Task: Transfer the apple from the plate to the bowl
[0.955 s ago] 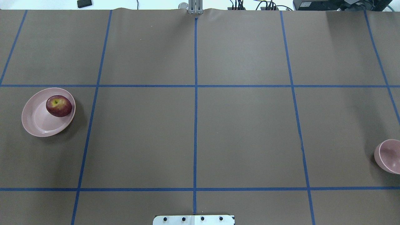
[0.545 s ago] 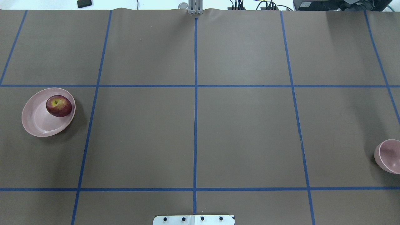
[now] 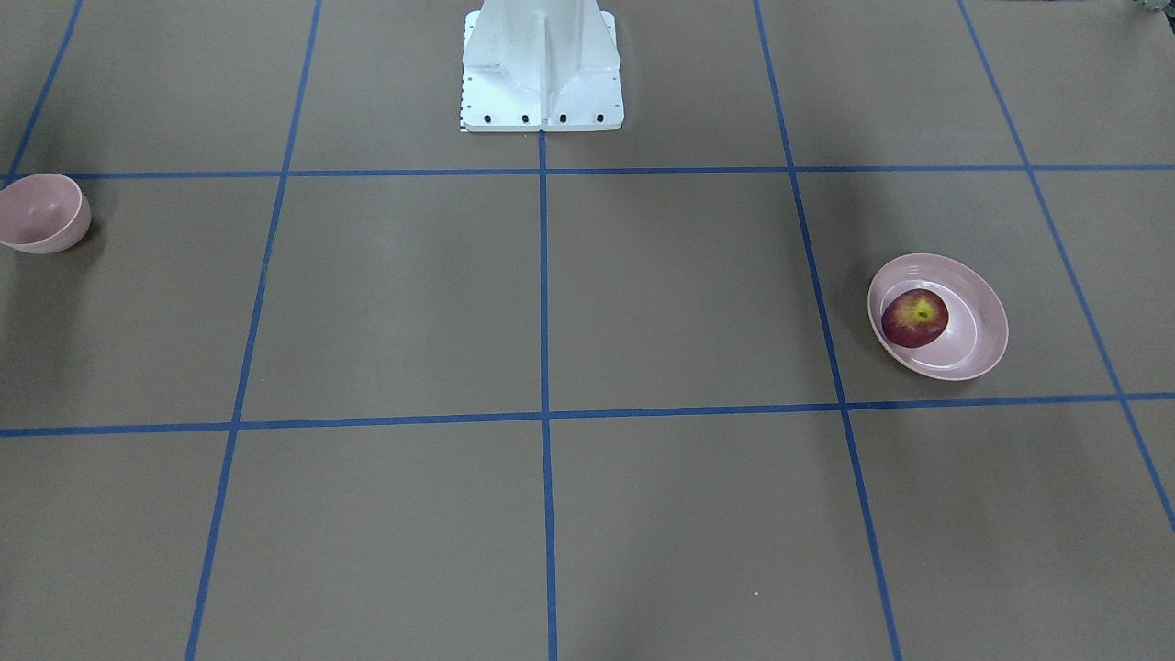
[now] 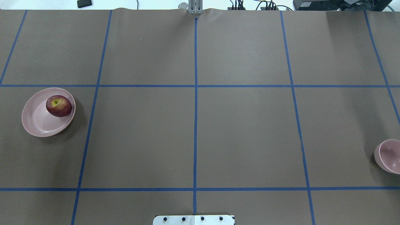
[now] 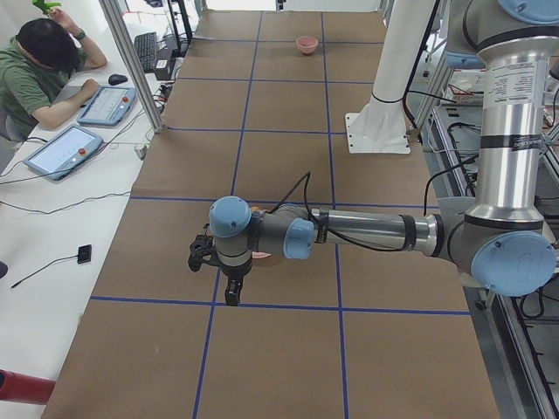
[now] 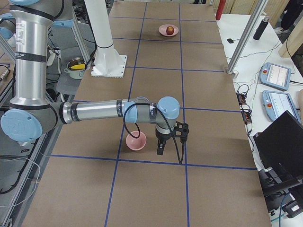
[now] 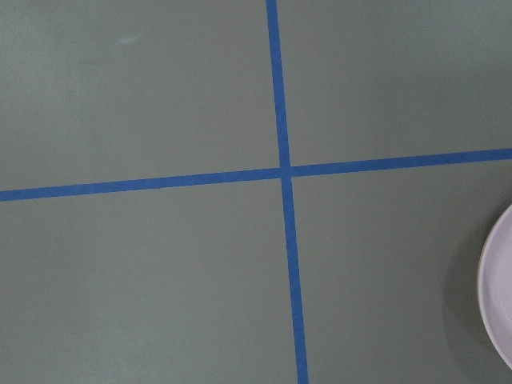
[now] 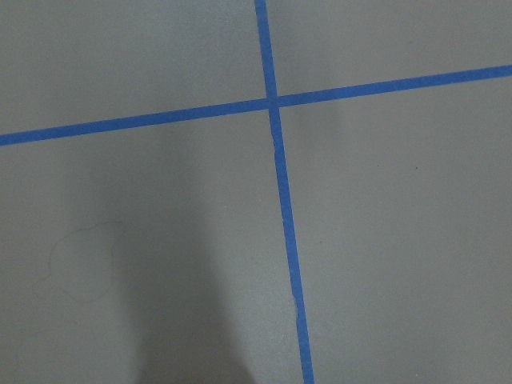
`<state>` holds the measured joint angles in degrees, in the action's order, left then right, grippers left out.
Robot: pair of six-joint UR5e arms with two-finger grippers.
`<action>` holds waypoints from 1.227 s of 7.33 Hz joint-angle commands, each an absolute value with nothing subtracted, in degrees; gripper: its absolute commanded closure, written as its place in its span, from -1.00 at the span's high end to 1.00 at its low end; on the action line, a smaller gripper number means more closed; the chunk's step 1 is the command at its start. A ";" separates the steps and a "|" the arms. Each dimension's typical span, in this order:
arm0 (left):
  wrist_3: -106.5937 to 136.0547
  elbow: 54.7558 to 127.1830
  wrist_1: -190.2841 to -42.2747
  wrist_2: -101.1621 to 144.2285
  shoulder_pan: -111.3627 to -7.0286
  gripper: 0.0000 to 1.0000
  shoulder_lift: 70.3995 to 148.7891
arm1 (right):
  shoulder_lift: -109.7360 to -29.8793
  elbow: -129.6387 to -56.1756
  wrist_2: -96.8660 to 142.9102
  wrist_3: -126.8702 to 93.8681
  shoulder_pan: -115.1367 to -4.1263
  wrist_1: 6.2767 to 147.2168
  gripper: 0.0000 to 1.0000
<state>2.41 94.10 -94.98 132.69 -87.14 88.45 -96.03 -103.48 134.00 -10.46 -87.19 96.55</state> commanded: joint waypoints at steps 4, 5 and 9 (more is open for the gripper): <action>2.37 93.33 -95.80 129.29 -87.01 0.97 88.59 | -92.99 -103.19 132.10 -11.24 -86.84 96.68 1.00; 2.20 93.77 -95.80 129.46 -87.10 0.97 88.59 | -93.42 -103.18 132.62 -11.16 -85.88 96.59 1.00; 2.02 93.87 -95.97 129.46 -87.01 0.97 88.86 | -108.41 -105.21 141.24 -10.63 -79.72 75.06 1.00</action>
<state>2.10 93.80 -95.85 129.46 -87.01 88.72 -102.45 -105.46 139.82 -10.53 -81.47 85.66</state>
